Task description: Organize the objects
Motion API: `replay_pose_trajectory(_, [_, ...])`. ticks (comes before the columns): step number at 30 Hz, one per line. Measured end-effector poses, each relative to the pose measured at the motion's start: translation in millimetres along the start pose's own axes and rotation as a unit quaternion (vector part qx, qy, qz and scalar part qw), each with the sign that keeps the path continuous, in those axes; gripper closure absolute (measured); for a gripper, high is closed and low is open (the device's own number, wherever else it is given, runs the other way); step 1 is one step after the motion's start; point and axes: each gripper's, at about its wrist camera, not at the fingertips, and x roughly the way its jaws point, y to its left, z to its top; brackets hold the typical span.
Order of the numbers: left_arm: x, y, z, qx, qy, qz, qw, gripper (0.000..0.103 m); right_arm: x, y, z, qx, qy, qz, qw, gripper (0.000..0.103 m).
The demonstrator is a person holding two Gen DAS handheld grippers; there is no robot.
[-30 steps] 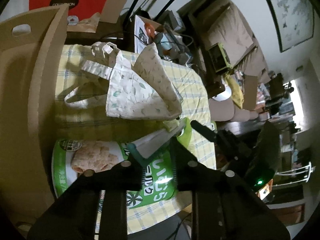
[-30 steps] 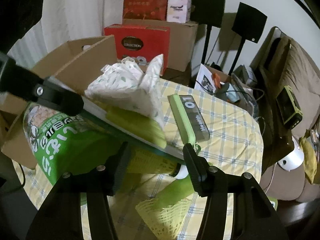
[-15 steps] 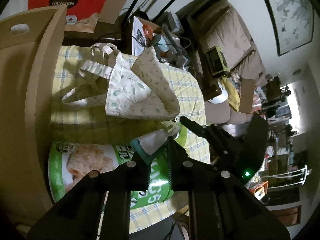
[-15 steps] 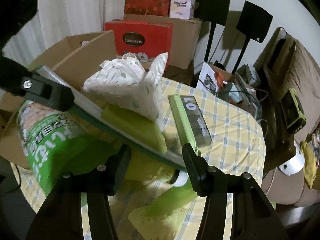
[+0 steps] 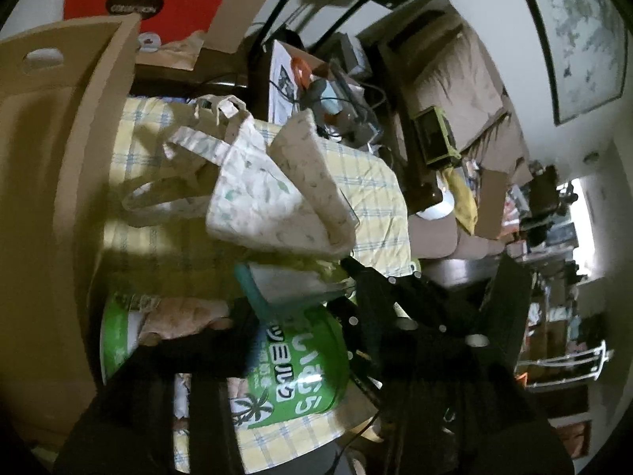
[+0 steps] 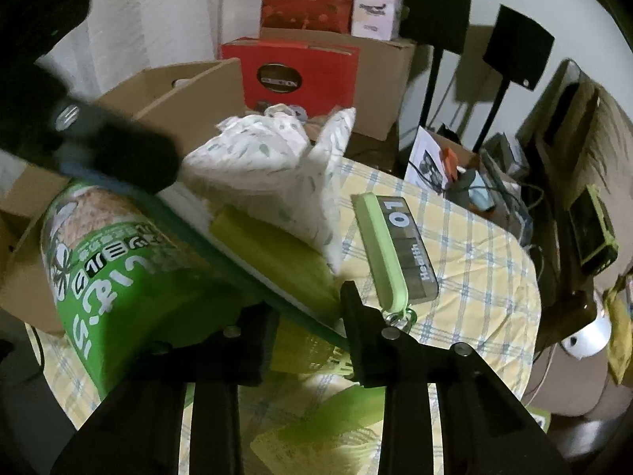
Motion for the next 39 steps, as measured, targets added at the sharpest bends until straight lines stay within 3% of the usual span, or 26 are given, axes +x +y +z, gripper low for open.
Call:
replay_pose_trajectory(1, [0.4, -4.0, -0.9, 0.01, 0.001, 0.005, 0.9999, 0.093, -0.8, 1.8, 1.0, -0.004, -0.001, -0.003, 1.0, 0.076])
replay_pose_trajectory(4, [-2.7, -9.3, -1.2, 0.013, -0.008, 0.001, 0.9999, 0.101, -4.5, 4.1, 5.3, -0.009, -0.006, -0.007, 1.0, 0.081])
replay_pose_trajectory(8, [-9.3, -8.4, 1.6, 0.005, -0.022, -0.007, 0.9997, 0.103, -15.4, 8.5, 10.7, -0.021, -0.02, -0.004, 1.0, 0.091])
replay_pose_trajectory(12, [-8.5, -9.6, 2.8, 0.008, -0.02, 0.002, 0.9998, 0.103, -19.9, 12.0, 13.7, -0.03, -0.017, -0.008, 0.999, 0.092])
replay_pose_trajectory(15, [-3.6, -8.7, 4.2, 0.002, -0.019, 0.011, 0.9998, 0.092, -17.9, 13.0, 13.7, -0.03, -0.013, -0.004, 0.999, 0.092])
replay_pose_trajectory(17, [2.7, -9.2, 6.7, 0.002, -0.018, 0.017, 0.9997, 0.067, -17.4, 12.5, 13.5, -0.023, -0.015, -0.003, 1.0, 0.092])
replay_pose_trajectory(20, [9.9, -10.8, 12.2, -0.002, -0.026, 0.014, 0.9995, 0.058, -18.0, 12.1, 11.2, -0.012, -0.019, 0.009, 1.0, 0.092])
replay_pose_trajectory(23, [18.1, -16.0, 16.0, 0.003, -0.03, 0.019, 0.9994, 0.058, -17.6, 14.9, 9.0, -0.013, -0.02, 0.008, 1.0, 0.092])
replay_pose_trajectory(29, [34.7, -14.6, 20.9, -0.012, -0.022, 0.033, 0.9991, 0.061, -18.5, 18.7, 4.8, -0.02, -0.026, 0.017, 0.999, 0.092])
replay_pose_trajectory(30, [37.1, -13.6, 21.1, -0.015, -0.021, 0.033, 0.9991, 0.064, -18.8, 19.6, 3.2, -0.021, -0.026, 0.02, 0.999, 0.092])
replay_pose_trajectory(32, [42.7, -10.8, 22.3, -0.021, -0.015, 0.033, 0.9991, 0.088, -18.4, 21.7, 0.5, -0.026, -0.027, 0.024, 0.999, 0.091])
replay_pose_trajectory(39, [42.7, -1.9, 21.2, -0.054, -0.01, -0.015, 0.9984, 0.092, -18.6, 21.5, -5.2, -0.02, -0.025, 0.028, 0.999, 0.087])
